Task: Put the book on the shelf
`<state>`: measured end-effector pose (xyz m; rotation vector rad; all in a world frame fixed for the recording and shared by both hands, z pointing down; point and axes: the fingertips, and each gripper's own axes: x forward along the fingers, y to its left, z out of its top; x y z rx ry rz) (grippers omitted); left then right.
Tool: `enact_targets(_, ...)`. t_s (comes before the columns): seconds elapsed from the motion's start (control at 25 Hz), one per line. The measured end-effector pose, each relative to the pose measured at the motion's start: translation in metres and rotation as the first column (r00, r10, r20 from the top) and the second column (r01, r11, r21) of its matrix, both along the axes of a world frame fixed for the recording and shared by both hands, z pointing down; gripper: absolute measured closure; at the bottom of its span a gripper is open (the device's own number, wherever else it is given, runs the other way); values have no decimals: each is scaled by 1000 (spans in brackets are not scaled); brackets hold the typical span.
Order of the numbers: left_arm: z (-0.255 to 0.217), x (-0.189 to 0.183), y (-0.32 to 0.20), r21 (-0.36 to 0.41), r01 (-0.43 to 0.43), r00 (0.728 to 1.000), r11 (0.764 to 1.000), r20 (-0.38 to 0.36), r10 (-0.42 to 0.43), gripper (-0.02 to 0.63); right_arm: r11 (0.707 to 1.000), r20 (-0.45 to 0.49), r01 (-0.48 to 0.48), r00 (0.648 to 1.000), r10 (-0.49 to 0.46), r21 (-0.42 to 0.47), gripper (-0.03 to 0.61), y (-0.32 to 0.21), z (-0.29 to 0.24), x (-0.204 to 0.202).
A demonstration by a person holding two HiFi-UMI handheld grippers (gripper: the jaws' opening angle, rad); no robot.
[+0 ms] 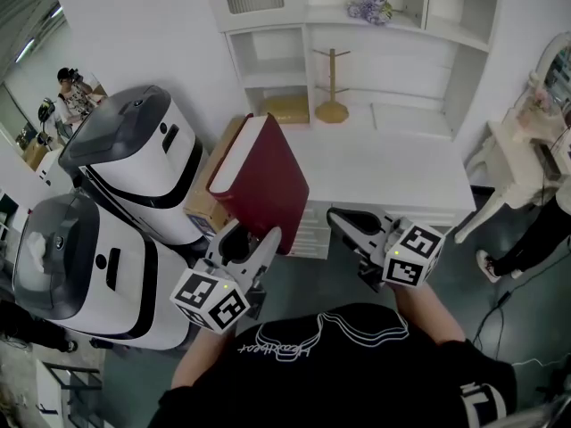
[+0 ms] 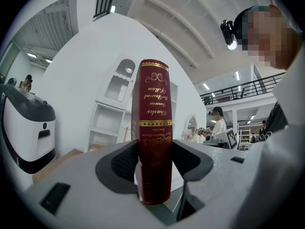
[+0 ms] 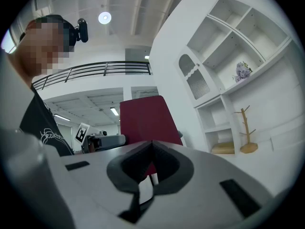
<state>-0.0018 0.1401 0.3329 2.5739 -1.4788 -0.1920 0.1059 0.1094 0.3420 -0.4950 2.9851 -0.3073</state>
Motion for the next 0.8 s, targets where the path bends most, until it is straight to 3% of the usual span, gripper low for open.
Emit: enact_targets(0.8, 9, 0, -48, -24, -10, 1000, 1000, -9, 10, 393, 998, -9, -42, 999, 42, -38, 572, -41, 15, 9)
